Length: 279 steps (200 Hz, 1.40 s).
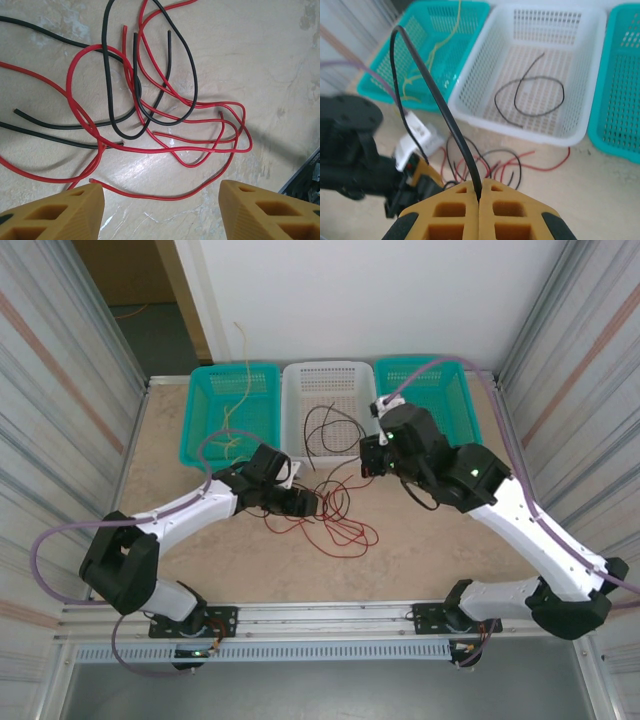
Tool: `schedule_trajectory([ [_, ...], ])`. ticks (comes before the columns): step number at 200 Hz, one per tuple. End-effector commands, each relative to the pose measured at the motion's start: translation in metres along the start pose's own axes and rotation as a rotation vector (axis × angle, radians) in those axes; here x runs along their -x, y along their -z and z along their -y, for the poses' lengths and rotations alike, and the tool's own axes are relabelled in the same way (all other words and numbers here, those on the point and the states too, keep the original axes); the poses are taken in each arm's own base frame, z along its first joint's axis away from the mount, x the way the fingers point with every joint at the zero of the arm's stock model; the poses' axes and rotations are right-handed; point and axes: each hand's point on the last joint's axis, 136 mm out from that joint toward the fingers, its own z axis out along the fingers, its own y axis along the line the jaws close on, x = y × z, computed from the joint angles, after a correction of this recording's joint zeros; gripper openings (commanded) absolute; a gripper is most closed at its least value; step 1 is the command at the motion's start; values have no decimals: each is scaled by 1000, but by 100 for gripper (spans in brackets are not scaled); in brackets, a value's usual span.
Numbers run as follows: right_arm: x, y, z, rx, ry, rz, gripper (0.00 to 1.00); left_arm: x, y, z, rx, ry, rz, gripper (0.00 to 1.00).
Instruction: Untangle the cables
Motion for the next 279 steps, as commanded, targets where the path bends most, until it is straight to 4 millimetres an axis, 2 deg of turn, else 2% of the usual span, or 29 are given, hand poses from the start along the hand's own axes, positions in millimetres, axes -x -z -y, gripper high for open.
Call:
schedule_trajectory([
  [1,40,20,2,46,-86,123,3,1,1,9,-24,-9,-7,62],
  [26,67,7,36,-28,-208,141,3,0,3,8,-12,2,-4,61],
  [49,80,-31,58,-17,-291,72,3,3,12,11,-12,9,22,62],
  [68,81,-70,67,-35,-293,-1,3,4,19,11,1,5,30,62],
  [71,89,-71,66,-30,-292,11,4,4,20,11,7,5,31,62],
  [83,91,-91,68,-28,-290,-23,4,3,23,9,23,3,33,62],
  [110,82,-141,73,-41,-284,-115,8,4,27,1,41,27,41,62],
  [121,74,-158,77,-60,-283,-159,16,5,28,-3,47,39,46,62],
  [135,62,-173,81,-94,-278,-215,32,7,30,-8,57,58,53,62],
  [151,48,-175,80,-127,-255,-259,50,11,35,-10,55,70,66,66],
  [155,44,-174,79,-131,-243,-263,58,12,36,-11,57,73,74,68],
  [163,40,-170,74,-139,-215,-256,68,14,39,-13,62,84,92,72],
  [174,29,-163,66,-149,-168,-259,72,18,44,-13,38,99,111,75],
  [190,7,-149,54,-158,-115,-273,74,23,49,-15,-2,132,115,73],
  [193,-6,-149,55,-167,-105,-296,74,25,50,-14,-11,133,117,73],
  [211,-52,-137,44,-163,-72,-351,74,31,55,-16,-35,149,126,69],
  [244,-147,-124,32,-157,-28,-519,72,34,65,-35,6,188,148,64],
  [260,-185,-120,27,-147,18,-603,72,34,65,-38,1,198,148,63],
  [279,-214,-121,26,-151,56,-682,72,34,63,-37,-9,196,135,63],
])
